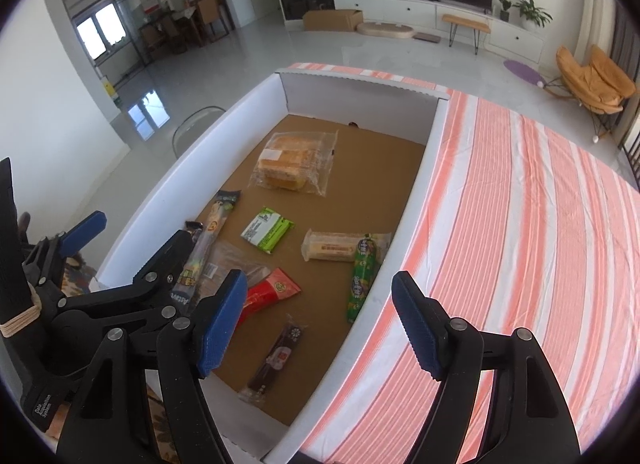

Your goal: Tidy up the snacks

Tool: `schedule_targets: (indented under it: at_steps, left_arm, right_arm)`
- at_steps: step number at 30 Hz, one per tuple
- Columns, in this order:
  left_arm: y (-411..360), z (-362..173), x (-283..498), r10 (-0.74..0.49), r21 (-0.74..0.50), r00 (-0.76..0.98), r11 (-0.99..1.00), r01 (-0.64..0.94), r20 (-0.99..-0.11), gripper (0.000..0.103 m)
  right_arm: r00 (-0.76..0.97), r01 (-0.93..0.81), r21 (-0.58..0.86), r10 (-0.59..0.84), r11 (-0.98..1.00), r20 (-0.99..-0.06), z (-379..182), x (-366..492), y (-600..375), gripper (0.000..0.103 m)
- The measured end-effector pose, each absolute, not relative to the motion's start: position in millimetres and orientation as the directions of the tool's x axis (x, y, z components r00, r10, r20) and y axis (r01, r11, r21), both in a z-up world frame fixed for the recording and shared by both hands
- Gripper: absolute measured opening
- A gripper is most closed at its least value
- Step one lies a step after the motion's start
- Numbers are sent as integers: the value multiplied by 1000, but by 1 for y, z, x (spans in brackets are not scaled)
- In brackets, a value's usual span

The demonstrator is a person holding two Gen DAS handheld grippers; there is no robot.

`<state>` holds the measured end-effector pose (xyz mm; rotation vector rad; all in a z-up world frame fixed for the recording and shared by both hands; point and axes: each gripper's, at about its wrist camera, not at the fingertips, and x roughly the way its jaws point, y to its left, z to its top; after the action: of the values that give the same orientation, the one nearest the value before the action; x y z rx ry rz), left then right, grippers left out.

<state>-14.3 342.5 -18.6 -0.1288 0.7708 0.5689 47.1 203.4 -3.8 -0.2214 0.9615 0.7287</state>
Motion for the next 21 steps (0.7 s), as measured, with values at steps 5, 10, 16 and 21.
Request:
schedule_targets:
  at_steps: [5,10,16,21]
  left_arm:
    - [343,-13,-18,490,132,564,820,-558,-665,103]
    - [346,-13,-19,526,168,537,800,-576,-660,103]
    - [352,-13,-21,506,150,535,806,-573,-677,103]
    - [355,-12,-23,495,140,529,807,-573,-689,103]
  right_arm:
    - [387,-661,105,458,743,-800,-4,41,205,81]
    - [401,-648,99,449,755,-798,-5,41,204,81]
    - [408,-640,86,432,764,-804,-6,40,205,82]
    - [406,-647,80,432,758,-806,-6,38,209,82]
